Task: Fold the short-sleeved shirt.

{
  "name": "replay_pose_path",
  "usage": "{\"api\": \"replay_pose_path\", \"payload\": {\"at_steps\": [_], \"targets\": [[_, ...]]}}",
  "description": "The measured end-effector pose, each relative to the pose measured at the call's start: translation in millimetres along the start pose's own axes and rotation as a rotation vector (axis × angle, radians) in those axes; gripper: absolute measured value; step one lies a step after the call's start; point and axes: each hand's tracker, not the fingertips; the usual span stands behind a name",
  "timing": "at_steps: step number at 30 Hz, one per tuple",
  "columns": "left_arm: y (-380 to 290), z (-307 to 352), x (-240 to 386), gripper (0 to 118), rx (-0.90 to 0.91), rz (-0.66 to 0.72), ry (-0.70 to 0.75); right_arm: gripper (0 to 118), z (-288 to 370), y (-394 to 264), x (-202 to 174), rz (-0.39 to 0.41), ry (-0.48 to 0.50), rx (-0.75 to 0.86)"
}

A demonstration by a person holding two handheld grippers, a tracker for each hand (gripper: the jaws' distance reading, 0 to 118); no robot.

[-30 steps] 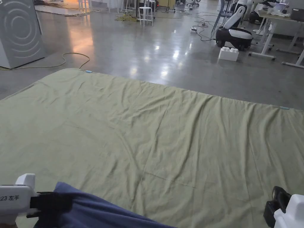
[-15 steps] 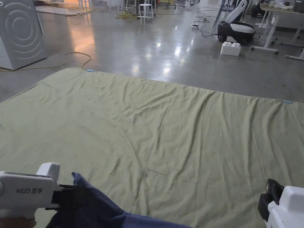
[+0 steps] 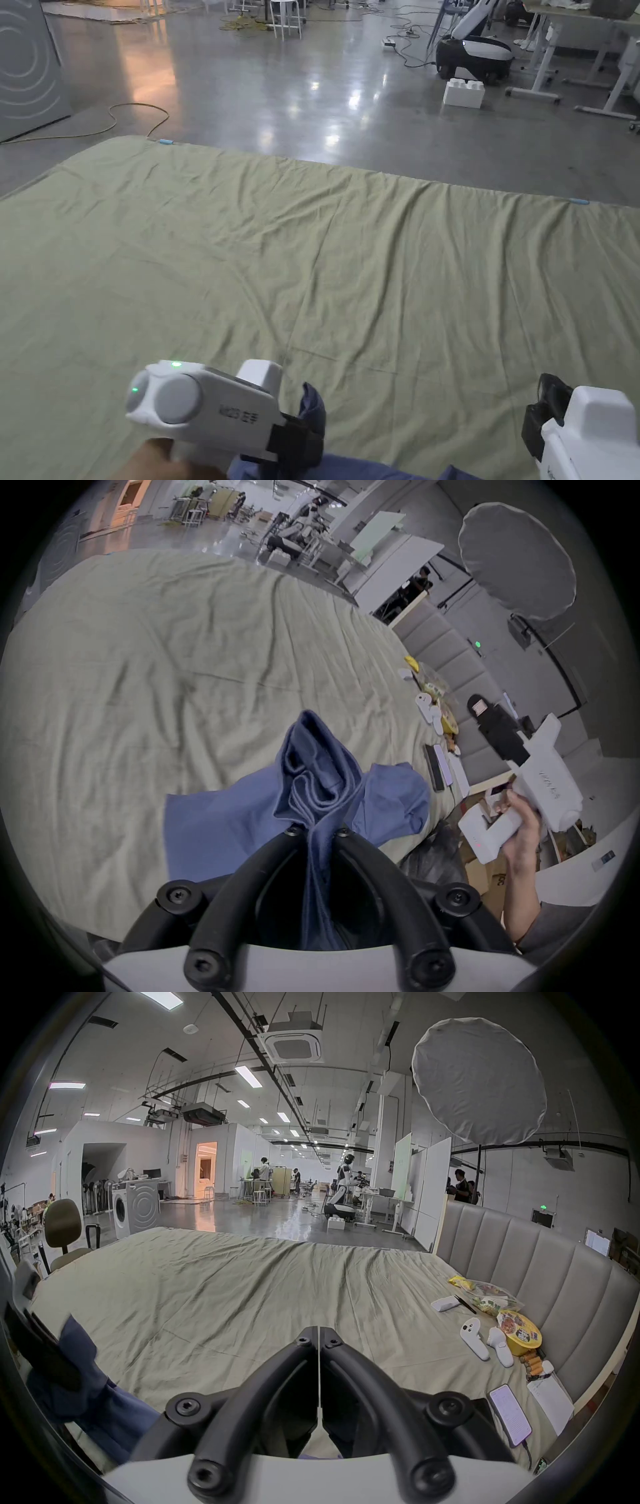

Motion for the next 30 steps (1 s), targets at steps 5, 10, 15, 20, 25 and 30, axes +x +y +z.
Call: {"api": "replay_pose_path", "payload": {"at_steps": [5, 10, 15, 20, 25, 30], "targets": [[-10.4, -53.5, 12.5, 10, -0.058, 0.002, 0.074, 1, 3.9, -3.8, 2.6, 0.001, -0.005, -0.015], [-18.4, -85.2, 17.6, 10, -0.093, 0.010, 0.134, 1, 5.9, -6.9, 4.0, 0.002, -0.009, -0.026], [-22.6, -93.2, 18.2, 14, -0.111, 0.016, 0.150, 1, 6.4, -8.9, 5.6, 0.004, -0.008, -0.035], [-19.4, -79.8, 15.9, 41, -0.104, 0.055, 0.097, 1, 5.8, -10.8, 7.9, -0.001, -0.008, -0.045], [-9.3, -51.5, 10.7, 59, -0.057, 0.067, 0.045, 1, 6.4, -11.2, 9.4, -0.002, -0.009, -0.048], [-5.1, -37.3, 1.6, 58, -0.015, 0.052, 0.071, 1, 6.7, -11.8, 9.4, -0.009, -0.005, -0.052]]}}
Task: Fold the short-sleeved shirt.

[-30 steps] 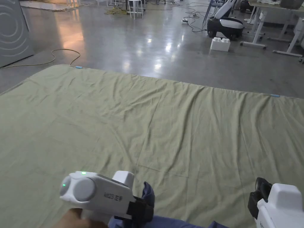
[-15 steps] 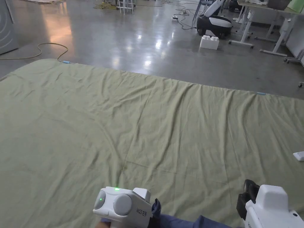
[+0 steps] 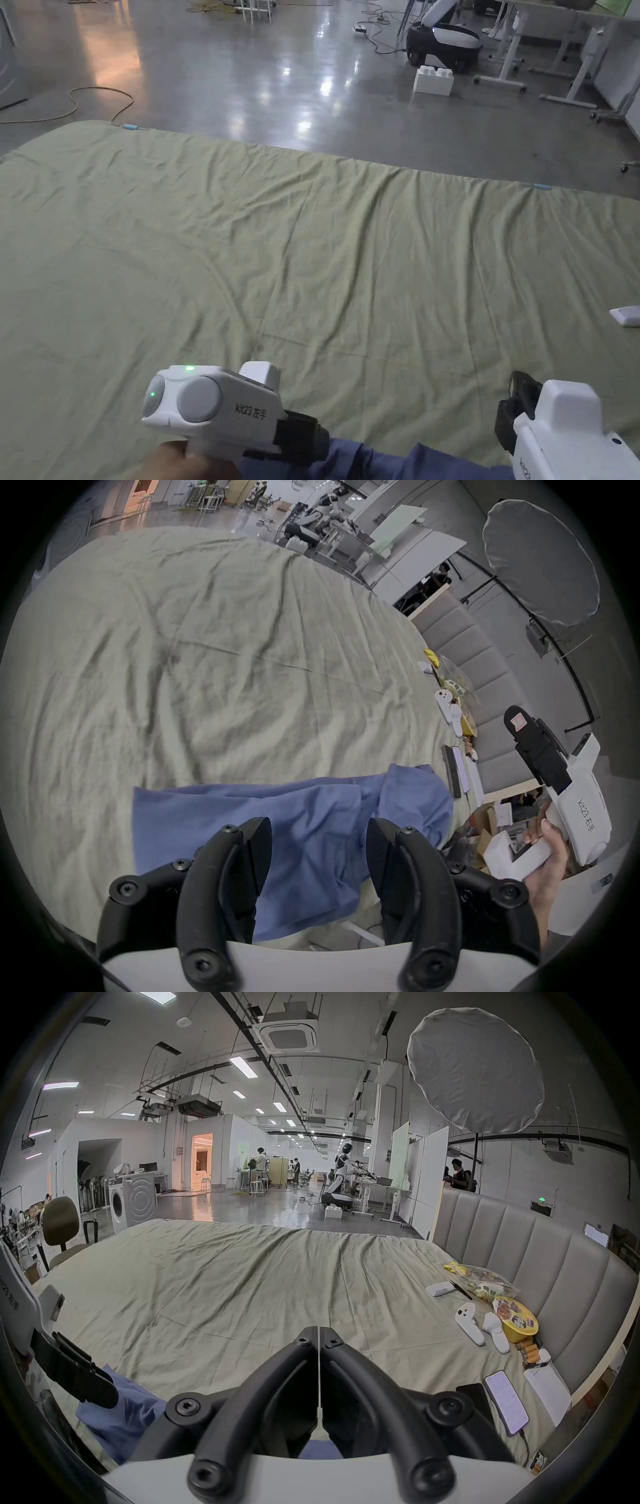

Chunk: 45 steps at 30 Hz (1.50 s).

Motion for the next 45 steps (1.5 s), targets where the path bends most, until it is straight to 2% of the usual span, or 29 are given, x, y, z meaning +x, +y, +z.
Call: {"api": "replay_pose_path", "payload": {"at_steps": [2, 4, 5, 13, 18, 20, 25, 28, 29, 30, 31, 33, 34, 37, 40, 45], "targets": [[-4.7, -6.1, -1.3, 48, -0.027, -0.028, 0.050, 1, -0.1, -1.5, -0.8, -0.002, 0.004, -0.002], [-11.5, -18.6, -1.6, 26, -0.068, -0.047, 0.054, 1, -0.3, -3.3, -1.7, -0.007, 0.005, -0.005], [-15.2, -25.5, -0.3, 23, -0.087, -0.044, 0.061, 1, -0.4, -4.2, -2.0, -0.007, 0.006, -0.006], [-37.6, -78.1, 23.0, 23, -0.145, -0.032, -0.037, 1, 0.7, -8.8, -0.3, -0.013, 0.004, -0.020], [-42.8, -94.5, 27.0, 23, -0.090, 0.002, -0.012, 1, 2.0, -11.9, 4.0, -0.018, -0.006, -0.026], [-43.4, -92.4, 23.6, 23, -0.056, 0.077, -0.046, 1, 2.6, -13.3, 5.0, -0.018, -0.006, -0.029], [-47.8, -83.2, 23.8, 23, -0.044, 0.026, -0.064, 1, 2.9, -15.0, 5.6, -0.020, -0.004, -0.034], [-49.0, -59.8, 18.9, 23, -0.030, 0.006, -0.127, 1, 2.2, -15.9, 5.0, -0.022, 0.001, -0.039], [-48.7, -50.3, 15.7, 24, -0.021, -0.002, -0.133, 1, 1.5, -17.6, 4.5, -0.044, 0.017, -0.059], [-48.1, -39.2, 11.0, 31, -0.001, -0.010, -0.132, 1, 1.8, -16.8, 4.7, -0.033, 0.003, -0.050], [-46.9, -26.9, 4.1, 40, 0.027, -0.014, -0.123, 1, 1.7, -16.9, 4.1, -0.035, 0.007, -0.053], [-43.7, -5.0, -14.4, 65, 0.072, 0.007, -0.100, 1, 1.2, -16.2, 2.9, -0.035, 0.011, -0.052], [-41.9, 6.2, -26.8, 70, 0.101, 0.031, -0.078, 1, 1.0, -16.3, 2.5, -0.036, 0.014, -0.051], [-38.9, 29.4, -68.7, 78, 0.165, 0.075, -0.042, 1, 0.1, -14.9, 0.0, -0.040, 0.020, -0.048], [-40.3, 37.8, -111.3, 80, 0.159, 0.138, -0.030, 1, -0.4, -13.5, -2.6, -0.041, 0.028, -0.047], [-52.5, 20.4, -159.1, 80, 0.106, 0.274, -0.162, 1, -1.5, -12.5, -6.1, -0.044, 0.037, -0.048]]}}
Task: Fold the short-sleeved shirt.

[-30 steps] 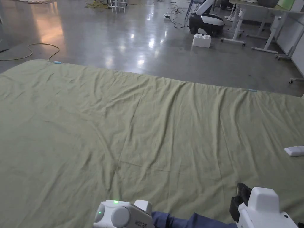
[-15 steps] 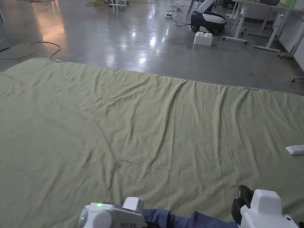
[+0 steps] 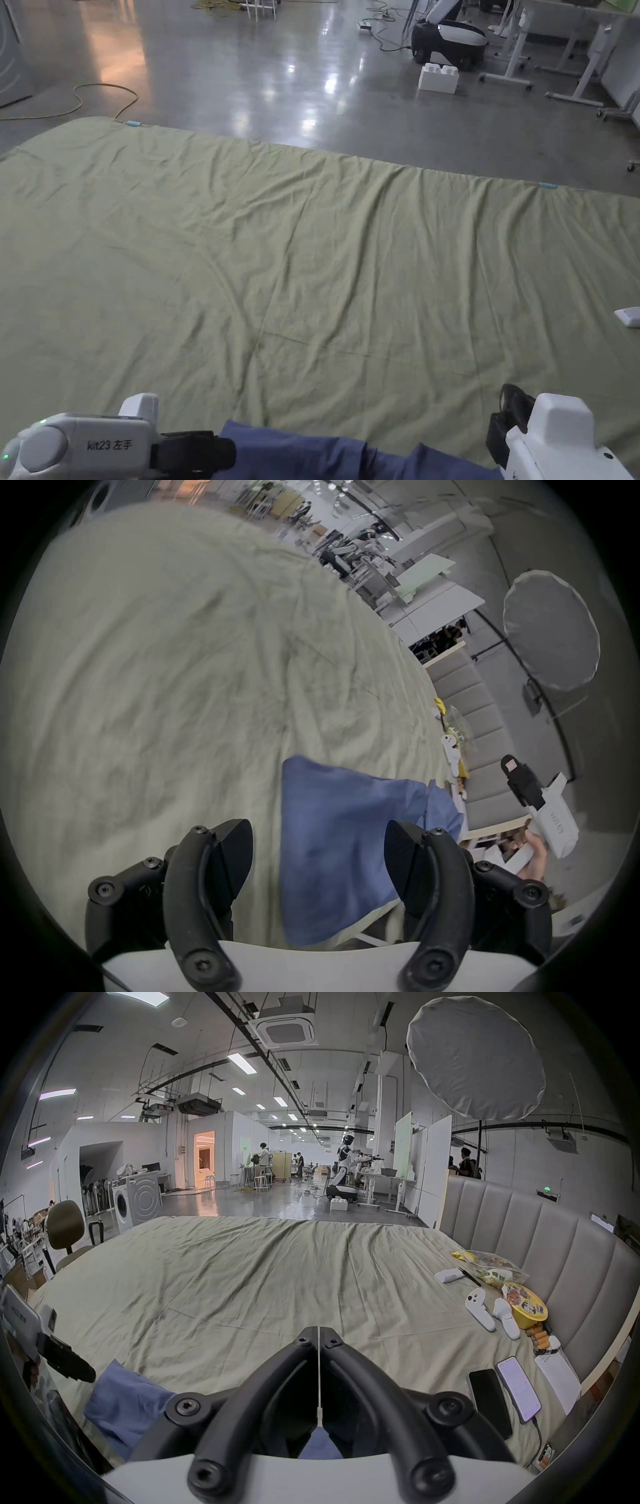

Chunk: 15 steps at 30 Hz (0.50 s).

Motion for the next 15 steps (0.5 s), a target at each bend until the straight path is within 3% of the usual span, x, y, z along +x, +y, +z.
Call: {"api": "replay_pose_path", "payload": {"at_steps": [2, 5, 8, 9, 10, 12, 15], "targets": [[-5.3, -14.1, -13.5, 80, -0.034, 0.068, -0.036, 1, -0.2, -0.5, -0.1, -0.004, 0.000, -0.002], [-9.2, -20.1, -21.0, 80, 0.028, 0.087, -0.201, 1, -0.1, -1.4, -0.6, -0.009, -0.001, -0.008], [-13.9, -42.2, -28.4, 77, -0.043, 0.195, -0.313, 1, -0.5, -2.8, -0.7, -0.013, -0.003, -0.016], [-15.5, -46.9, -28.1, 70, -0.035, 0.181, -0.311, 1, -1.0, -3.8, -0.5, -0.015, -0.004, -0.018], [-17.6, -51.3, -25.2, 56, -0.026, 0.167, -0.295, 1, -1.4, -4.6, -0.3, -0.016, -0.003, -0.021], [-18.5, -59.6, -23.6, 13, -0.035, 0.153, -0.219, 1, -1.4, -4.8, -0.5, -0.016, -0.006, -0.024], [-21.3, -53.5, -16.0, 12, -0.018, 0.159, -0.231, 1, -1.3, -4.4, 0.4, -0.015, -0.005, -0.026]]}}
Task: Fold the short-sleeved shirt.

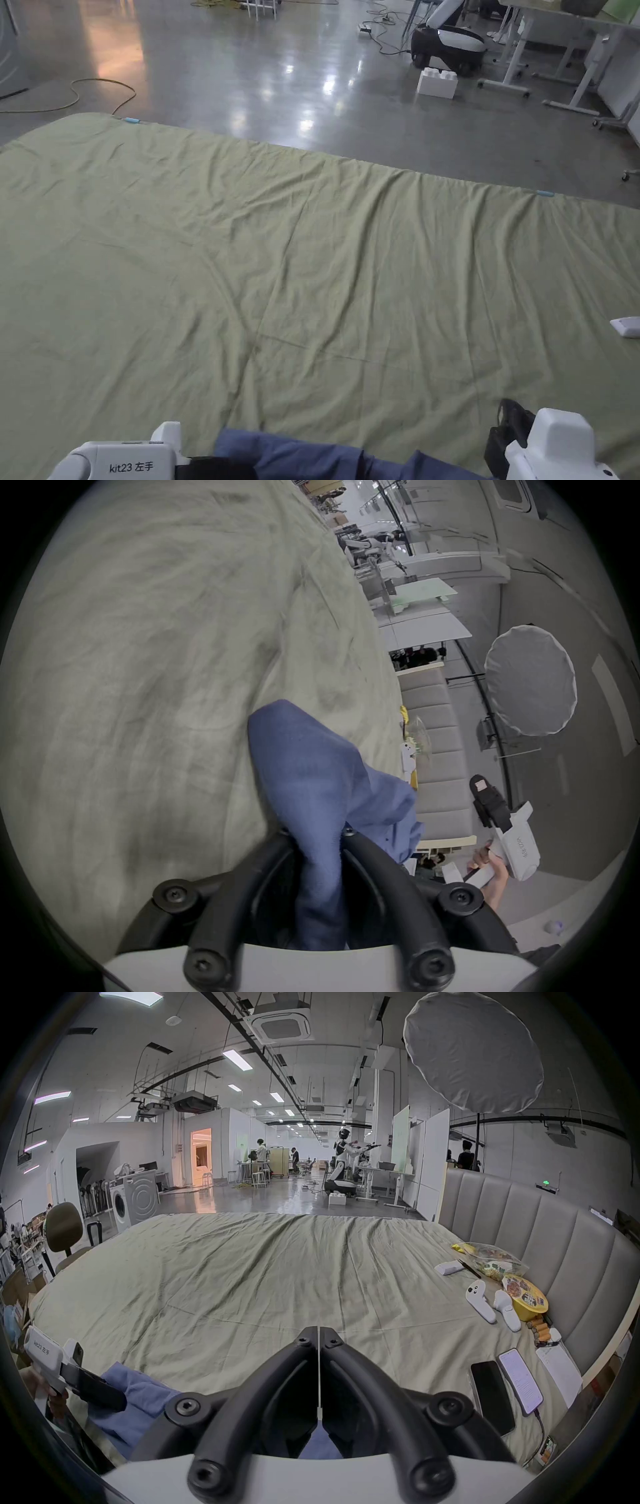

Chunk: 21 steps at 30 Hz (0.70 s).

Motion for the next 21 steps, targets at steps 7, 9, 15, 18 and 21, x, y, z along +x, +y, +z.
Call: {"api": "replay_pose_path", "payload": {"at_steps": [7, 9, 15, 18, 21], "targets": [[16.6, 37.6, 46.6, 11, 0.048, -0.166, 0.010, 1, -1.7, 4.5, 1.4, 0.014, -0.001, -0.001], [26.6, 52.6, 63.6, 11, 0.060, -0.188, 0.051, 1, -2.8, 5.5, 1.0, 0.016, 0.002, 0.000], [45.7, 107.4, 128.4, 11, 0.124, -0.288, 0.253, 1, -5.2, 7.9, -1.2, 0.016, 0.017, 0.006], [49.4, 121.0, 153.8, 11, 0.143, -0.347, 0.402, 1, -6.8, 9.1, -2.6, 0.017, 0.025, 0.008], [47.7, 119.0, 171.6, 11, 0.142, -0.374, 0.522, 1, -8.2, 9.5, -3.6, 0.013, 0.032, 0.012]]}}
